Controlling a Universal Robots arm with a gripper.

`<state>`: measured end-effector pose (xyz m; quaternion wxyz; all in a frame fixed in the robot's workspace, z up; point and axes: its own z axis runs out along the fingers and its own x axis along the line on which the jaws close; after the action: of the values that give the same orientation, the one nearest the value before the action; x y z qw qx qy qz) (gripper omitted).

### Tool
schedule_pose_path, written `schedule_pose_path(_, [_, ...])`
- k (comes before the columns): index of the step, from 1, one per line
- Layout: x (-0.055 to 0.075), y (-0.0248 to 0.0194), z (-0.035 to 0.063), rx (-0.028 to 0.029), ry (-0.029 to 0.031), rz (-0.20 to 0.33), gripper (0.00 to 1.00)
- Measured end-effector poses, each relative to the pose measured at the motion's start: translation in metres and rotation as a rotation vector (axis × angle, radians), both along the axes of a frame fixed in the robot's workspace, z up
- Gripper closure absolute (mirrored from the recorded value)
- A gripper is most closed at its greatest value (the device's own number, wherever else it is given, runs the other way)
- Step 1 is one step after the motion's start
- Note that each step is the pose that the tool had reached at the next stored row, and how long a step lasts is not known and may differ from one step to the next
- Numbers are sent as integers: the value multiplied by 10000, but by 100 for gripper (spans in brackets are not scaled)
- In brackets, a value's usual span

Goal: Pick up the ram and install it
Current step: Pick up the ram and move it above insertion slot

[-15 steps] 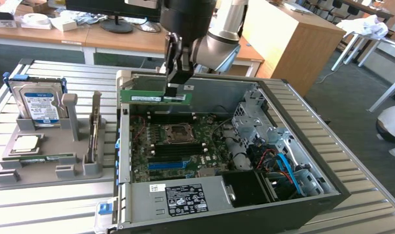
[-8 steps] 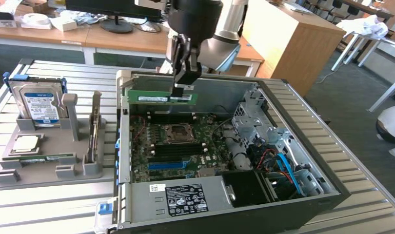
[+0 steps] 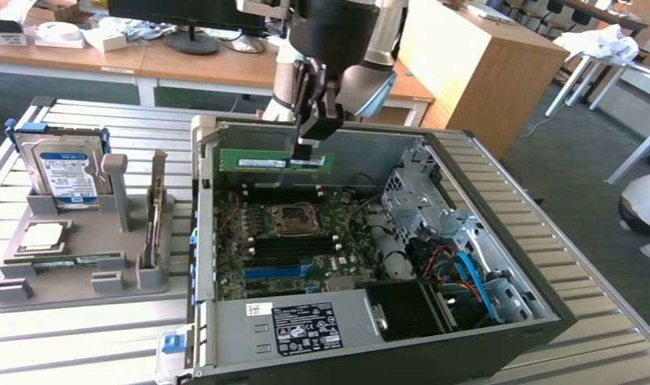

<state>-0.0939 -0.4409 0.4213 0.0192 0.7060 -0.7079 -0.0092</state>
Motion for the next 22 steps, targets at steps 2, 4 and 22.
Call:
schedule_pose_path(2, [32,0,0,0,0,0,88])
schedule_pose_path(4, [70,0,0,-1,0,1,88])
schedule_pose_path(22, [371,-1,0,0,0,1,88])
